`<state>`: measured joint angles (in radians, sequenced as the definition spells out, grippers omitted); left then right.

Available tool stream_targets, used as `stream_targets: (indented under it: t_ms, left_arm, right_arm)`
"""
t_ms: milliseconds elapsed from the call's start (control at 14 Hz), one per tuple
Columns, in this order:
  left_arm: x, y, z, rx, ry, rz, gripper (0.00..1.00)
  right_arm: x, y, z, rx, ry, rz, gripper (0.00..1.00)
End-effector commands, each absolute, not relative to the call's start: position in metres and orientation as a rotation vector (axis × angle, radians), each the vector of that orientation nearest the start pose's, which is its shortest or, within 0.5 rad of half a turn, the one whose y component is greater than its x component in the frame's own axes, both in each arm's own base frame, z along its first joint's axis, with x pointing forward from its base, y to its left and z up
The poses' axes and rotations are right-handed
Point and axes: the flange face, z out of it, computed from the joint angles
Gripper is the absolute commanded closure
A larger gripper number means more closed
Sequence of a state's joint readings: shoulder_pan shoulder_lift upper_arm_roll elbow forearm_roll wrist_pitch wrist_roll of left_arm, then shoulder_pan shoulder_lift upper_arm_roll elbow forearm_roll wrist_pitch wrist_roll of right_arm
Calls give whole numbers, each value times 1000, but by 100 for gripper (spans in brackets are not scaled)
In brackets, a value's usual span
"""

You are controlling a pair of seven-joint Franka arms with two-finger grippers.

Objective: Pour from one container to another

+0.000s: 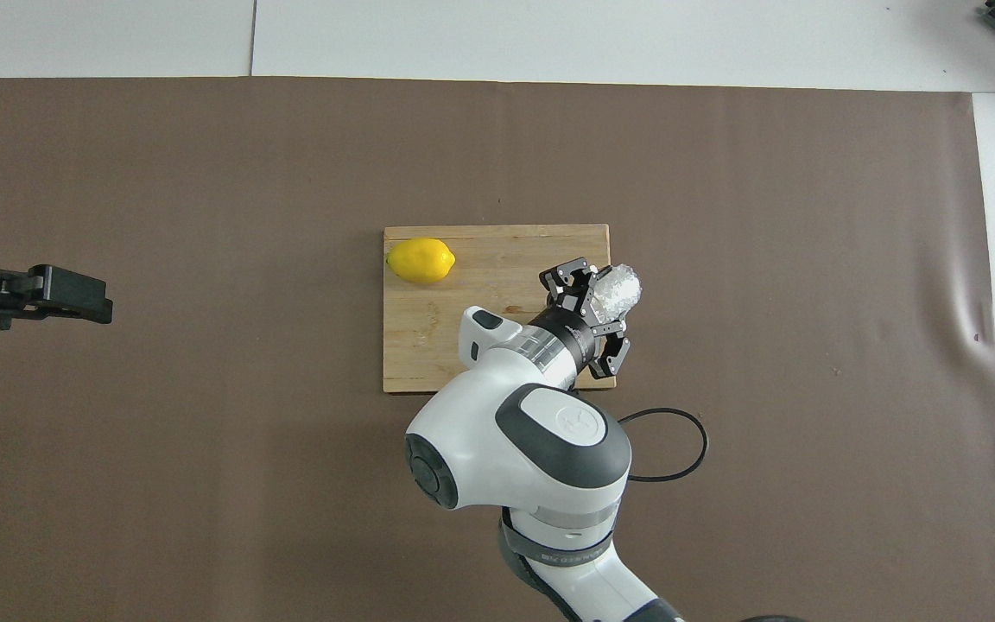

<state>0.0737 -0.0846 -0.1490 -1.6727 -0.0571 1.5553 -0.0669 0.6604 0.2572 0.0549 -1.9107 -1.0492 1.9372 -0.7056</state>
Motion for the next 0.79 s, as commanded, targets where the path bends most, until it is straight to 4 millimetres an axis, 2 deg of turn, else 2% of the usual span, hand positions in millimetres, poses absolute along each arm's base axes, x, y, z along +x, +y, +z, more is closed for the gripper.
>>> stream_targets:
  t_ms: [0, 286, 571, 714]
  left_arm:
    - [523, -47, 622, -3192, 5, 78, 0]
    - [523, -47, 622, -3192, 5, 78, 0]
    - [523, -47, 622, -3192, 5, 78, 0]
    - [523, -47, 622, -3192, 5, 78, 0]
  right_arm:
    - [488, 348, 374, 1230, 1814, -211, 100]
    - [493, 348, 381, 1266, 1807, -200, 100]
    - [506, 352, 408, 1405, 1802, -141, 100]
    - [517, 346, 419, 1497, 1794, -106, 100]
